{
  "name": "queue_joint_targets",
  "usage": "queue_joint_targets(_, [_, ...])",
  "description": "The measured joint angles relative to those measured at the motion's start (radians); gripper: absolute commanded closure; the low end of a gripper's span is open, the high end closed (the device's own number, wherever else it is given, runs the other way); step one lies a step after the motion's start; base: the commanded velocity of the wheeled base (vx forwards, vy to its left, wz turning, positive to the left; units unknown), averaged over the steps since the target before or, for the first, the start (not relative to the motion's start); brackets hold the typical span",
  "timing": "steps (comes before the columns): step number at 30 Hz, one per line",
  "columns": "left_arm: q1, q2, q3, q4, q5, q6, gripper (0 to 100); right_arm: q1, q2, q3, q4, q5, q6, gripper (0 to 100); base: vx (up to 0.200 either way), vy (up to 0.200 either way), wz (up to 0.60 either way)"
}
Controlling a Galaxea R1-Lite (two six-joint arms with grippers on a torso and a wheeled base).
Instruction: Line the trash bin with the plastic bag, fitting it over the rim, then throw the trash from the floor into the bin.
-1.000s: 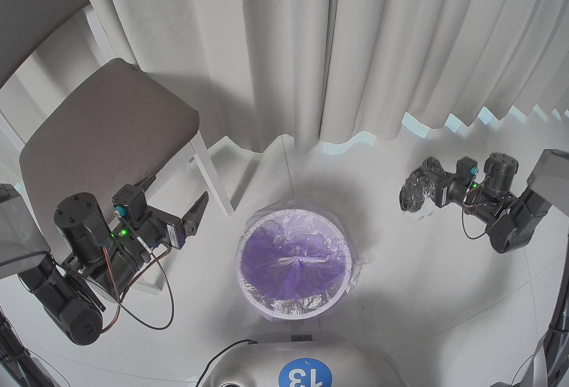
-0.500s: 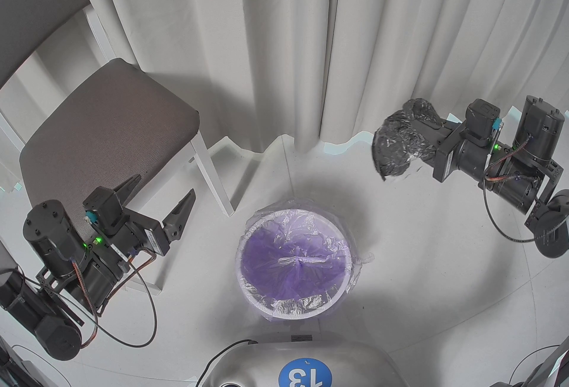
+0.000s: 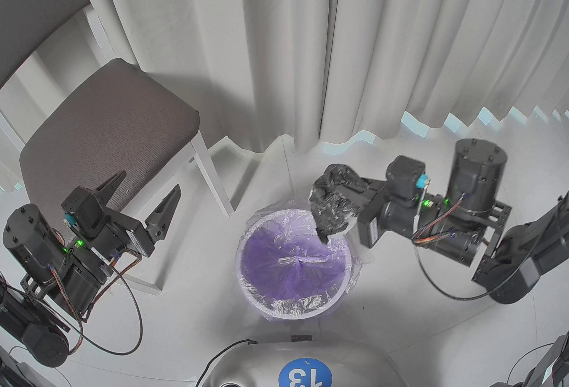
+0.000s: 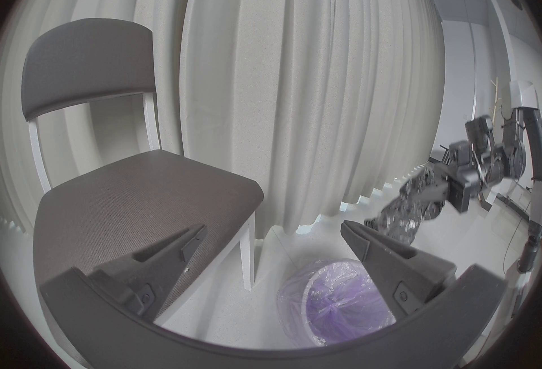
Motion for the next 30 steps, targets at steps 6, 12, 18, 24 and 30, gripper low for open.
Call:
queue_joint_targets(6, [0.002, -0.022, -0.010, 0.000, -0.002, 0.002, 0, 0.065, 0.091, -0.011, -0.020, -0.041, 0.001, 100, 0.000, 0.000, 0.00])
queue_joint_targets(12, [0.012, -0.023, -0.009, 0.000, 0.000, 0.005, 0, 0.082, 0.122, -0.013, -0.020, -0.043, 0.001, 100, 0.000, 0.000, 0.00])
queue_joint_targets(18, [0.021, -0.026, -0.010, 0.000, -0.001, 0.017, 0, 0.097, 0.143, 0.002, -0.020, -0.042, 0.003, 100, 0.000, 0.000, 0.00])
queue_joint_targets(24, [0.024, -0.034, -0.015, 0.000, -0.004, 0.017, 0, 0.101, 0.172, -0.013, -0.012, -0.039, 0.006, 100, 0.000, 0.000, 0.00])
queue_joint_targets(30, [0.025, -0.032, -0.017, 0.000, -0.006, 0.017, 0, 0.100, 0.217, -0.031, -0.012, -0.031, 0.009, 100, 0.000, 0.000, 0.00])
